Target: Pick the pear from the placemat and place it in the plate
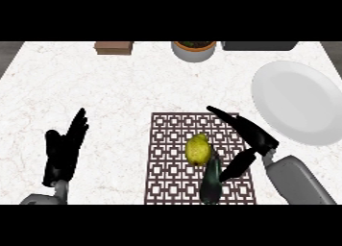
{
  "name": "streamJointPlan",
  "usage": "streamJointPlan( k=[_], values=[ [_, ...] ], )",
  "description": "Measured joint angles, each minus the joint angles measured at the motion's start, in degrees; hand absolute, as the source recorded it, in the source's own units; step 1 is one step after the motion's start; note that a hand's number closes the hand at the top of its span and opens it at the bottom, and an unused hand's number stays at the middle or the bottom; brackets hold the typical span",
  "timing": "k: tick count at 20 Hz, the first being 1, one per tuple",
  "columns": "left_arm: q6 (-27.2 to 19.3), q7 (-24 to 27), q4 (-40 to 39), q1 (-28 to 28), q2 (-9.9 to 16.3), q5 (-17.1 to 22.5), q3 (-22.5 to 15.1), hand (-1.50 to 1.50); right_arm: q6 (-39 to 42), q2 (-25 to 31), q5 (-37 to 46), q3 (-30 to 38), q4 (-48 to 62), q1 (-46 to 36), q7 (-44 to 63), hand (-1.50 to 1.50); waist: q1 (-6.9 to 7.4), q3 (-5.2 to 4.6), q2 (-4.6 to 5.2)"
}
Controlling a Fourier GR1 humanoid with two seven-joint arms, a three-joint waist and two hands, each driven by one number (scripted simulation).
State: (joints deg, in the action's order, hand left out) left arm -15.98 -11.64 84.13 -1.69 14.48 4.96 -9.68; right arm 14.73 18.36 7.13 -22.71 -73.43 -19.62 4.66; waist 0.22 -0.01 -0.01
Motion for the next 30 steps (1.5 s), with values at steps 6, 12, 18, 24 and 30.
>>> streamJointPlan(
  k=[6,12,18,24,30],
  values=[
    [1.3,-1.5,0.9,0.3,-1.5,-2.4,1.4,0.00,2.0,-4.2,4.7,1.5,-0.9,1.6,0.3,-1.50,-0.08,0.00,-0.02],
    [3.2,-0.6,0.3,0.5,-3.1,-3.8,3.2,0.00,4.0,-8.1,8.5,4.2,3.8,-0.2,-1.2,-1.50,-0.04,-0.01,-0.02],
    [4.4,-0.8,-0.3,-0.1,-4.0,-5.2,5.1,0.00,3.8,-11.4,12.6,5.8,8.2,-1.1,-3.3,-1.50,-0.06,-0.03,-0.05],
    [5.1,-0.5,-0.6,-0.1,-5.6,-6.7,5.5,0.00,2.2,-13.0,17.1,6.8,10.8,-1.7,-7.6,1.50,-0.08,-0.11,-0.22],
    [6.2,-0.5,0.8,1.2,-6.1,-7.4,6.7,0.00,-0.6,-14.0,21.3,8.1,10.6,-1.4,-10.7,1.50,-0.05,-0.09,-0.23]
  ],
)
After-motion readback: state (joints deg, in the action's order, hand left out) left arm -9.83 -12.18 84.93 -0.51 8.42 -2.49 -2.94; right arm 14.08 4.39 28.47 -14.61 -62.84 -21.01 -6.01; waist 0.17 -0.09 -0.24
